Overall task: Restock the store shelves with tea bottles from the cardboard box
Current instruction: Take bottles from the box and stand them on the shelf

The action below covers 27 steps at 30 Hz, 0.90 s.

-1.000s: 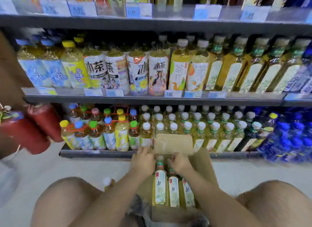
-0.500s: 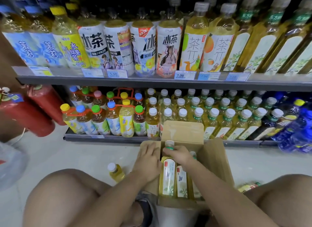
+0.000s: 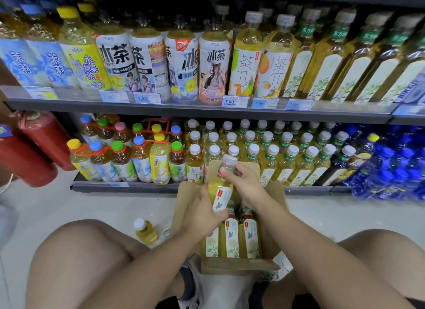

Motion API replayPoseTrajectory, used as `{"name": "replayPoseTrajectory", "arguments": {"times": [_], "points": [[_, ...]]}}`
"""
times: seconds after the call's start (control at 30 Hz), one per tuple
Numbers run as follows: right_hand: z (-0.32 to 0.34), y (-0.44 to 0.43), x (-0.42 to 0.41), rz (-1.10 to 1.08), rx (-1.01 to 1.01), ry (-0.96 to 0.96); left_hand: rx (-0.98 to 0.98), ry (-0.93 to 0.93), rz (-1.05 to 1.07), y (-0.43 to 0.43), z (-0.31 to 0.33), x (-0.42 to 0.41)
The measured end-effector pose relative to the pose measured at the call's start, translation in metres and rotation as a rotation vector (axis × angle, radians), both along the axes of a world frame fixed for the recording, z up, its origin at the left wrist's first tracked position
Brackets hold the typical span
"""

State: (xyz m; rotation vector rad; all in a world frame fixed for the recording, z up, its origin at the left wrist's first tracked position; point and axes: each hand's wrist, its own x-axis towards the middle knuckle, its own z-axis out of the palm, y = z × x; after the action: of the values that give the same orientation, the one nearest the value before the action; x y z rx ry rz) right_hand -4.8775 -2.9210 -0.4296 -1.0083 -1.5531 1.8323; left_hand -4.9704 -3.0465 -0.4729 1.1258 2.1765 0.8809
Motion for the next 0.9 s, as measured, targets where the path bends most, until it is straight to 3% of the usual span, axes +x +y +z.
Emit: {"name": "replayPoseTrajectory", "arguments": {"times": [0.13,0.23,0.3,0.37,0.57,0.9], "points": [[0.001,0.014,0.005,0.068,-0.051,-0.152,0.068,0.04,0.157,0.005,0.008,-0.017],[-0.03,0.013,0.016,-0.032,0.007,-0.632,0.042,0.028,0.194,0.004,0.003,-0.033],[-0.06,0.009,0.022,0.062,0.048,-0.932,0.019,-0.014,0.226,0.001,-0.002,-0.039],[-0.085,0.006,0.025,0.13,0.066,-1.1,0.013,-0.042,0.263,-0.001,-0.012,-0.041],[-0.122,0.007,0.015,0.02,0.138,-1.213,-0.081,-0.009,0.226,-0.002,-0.041,-0.044],[-0.129,0.019,0.007,0.093,0.259,-1.369,-0.103,0.016,0.185,0.002,-0.061,-0.054]]}}
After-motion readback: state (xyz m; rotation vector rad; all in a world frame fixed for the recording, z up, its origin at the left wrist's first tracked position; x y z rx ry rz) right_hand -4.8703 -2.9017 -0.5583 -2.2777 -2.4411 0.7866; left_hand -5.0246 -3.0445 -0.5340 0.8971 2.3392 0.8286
